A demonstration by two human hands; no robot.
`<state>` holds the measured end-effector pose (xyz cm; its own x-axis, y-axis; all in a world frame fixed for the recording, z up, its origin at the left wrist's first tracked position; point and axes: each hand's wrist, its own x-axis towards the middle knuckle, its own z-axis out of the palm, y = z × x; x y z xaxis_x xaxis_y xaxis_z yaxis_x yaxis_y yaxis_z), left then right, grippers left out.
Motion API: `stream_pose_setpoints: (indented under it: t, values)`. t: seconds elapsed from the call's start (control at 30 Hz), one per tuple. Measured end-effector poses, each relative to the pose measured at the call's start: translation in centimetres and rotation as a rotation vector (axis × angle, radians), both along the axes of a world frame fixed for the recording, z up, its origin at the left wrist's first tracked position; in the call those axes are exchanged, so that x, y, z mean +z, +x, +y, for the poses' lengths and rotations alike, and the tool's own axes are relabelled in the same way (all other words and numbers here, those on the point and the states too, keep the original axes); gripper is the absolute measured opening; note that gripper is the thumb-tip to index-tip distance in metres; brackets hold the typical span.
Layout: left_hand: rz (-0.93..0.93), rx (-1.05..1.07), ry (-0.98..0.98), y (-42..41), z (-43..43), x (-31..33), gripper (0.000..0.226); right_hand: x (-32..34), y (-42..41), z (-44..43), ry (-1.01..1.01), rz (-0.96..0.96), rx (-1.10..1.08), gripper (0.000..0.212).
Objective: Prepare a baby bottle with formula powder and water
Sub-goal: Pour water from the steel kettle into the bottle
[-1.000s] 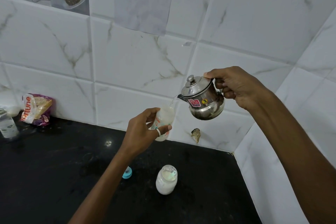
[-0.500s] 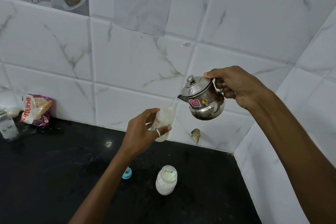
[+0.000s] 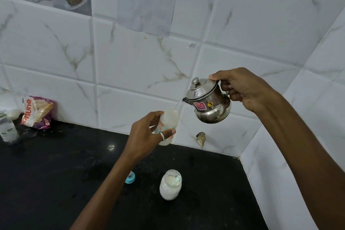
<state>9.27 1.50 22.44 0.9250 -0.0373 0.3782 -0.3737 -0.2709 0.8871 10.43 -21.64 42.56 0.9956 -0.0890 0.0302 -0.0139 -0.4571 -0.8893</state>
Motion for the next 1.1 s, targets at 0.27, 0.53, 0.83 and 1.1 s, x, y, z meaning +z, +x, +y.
stream_pose_setpoints:
  t: [0.27, 0.53, 0.83, 1.1]
  values:
    - [-0.001, 0.021, 0.004, 0.05, -0.15, -0.01, 0.068, 0.11, -0.25, 0.06, 0.008, 0.005, -0.003, 0.017]
    - [-0.004, 0.023, 0.008, 0.14, -0.35, -0.09, 0.068, -0.13, 0.11, -0.25, 0.005, 0.005, -0.007, 0.014]
    - [0.007, 0.016, 0.006, 0.39, -0.55, -0.02, 0.071, -0.03, 0.21, -0.30, 0.012, 0.005, -0.009, 0.016]
    - [0.012, 0.017, 0.013, 0.51, -0.79, -0.02, 0.069, -0.20, 0.43, -0.49, 0.021, 0.015, -0.016, 0.019]
